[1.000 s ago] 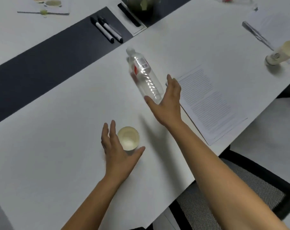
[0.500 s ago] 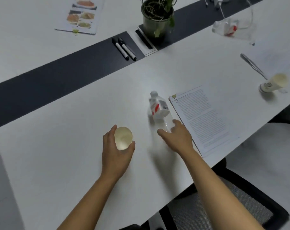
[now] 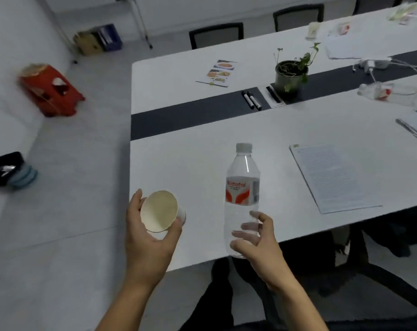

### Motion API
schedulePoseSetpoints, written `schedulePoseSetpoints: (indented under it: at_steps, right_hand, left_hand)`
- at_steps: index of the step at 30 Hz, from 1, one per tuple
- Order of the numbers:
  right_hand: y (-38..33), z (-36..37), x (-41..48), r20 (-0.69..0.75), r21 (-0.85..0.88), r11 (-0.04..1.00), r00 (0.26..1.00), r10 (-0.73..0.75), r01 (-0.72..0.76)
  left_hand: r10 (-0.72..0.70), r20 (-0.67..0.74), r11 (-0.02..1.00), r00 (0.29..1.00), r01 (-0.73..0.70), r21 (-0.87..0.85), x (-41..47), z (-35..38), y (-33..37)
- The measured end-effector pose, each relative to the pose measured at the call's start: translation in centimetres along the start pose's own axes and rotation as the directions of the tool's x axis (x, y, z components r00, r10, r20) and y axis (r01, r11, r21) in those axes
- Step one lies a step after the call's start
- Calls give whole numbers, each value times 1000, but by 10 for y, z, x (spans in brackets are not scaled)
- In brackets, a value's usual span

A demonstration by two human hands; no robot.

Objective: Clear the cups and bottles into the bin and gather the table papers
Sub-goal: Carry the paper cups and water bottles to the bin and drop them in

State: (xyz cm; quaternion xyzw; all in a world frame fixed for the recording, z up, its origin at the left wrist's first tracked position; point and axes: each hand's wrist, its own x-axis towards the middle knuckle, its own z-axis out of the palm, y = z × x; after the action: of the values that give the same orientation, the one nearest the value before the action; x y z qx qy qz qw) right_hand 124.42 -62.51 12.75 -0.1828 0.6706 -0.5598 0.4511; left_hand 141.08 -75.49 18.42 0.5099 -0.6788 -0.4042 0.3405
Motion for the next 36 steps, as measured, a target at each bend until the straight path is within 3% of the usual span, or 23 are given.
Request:
schedulePoseSetpoints:
  at_steps: [4, 12, 17, 23, 30, 36]
  right_hand:
    - [7, 71, -25, 153, -43, 997, 987, -51, 58]
    - [-1, 234, -23, 216, -171, 970, 967, -133, 172]
    - [-5, 370, 11, 300, -213, 957, 945, -130, 199]
    - [-50, 504, 33, 381, -184, 944, 905, -189, 274]
    - [-53, 636, 103, 464, -167, 940, 865, -190, 296]
    - [-62, 772, 212, 510, -145, 958, 848, -141, 247]
  left_hand:
    - [-26, -174, 999, 984, 33, 35, -35, -87, -33]
    - [-166, -481, 986, 861, 137, -95, -29, -244, -126]
    - [-247, -531, 969, 811, 193, -157, 10, -339, -187]
    - [-206, -636, 978, 744, 165, -125, 79, -458, -212]
    - [-227, -677, 974, 700, 158, -163, 179, -524, -268]
    - [-237, -677, 969, 696, 214, -120, 320, -596, -330]
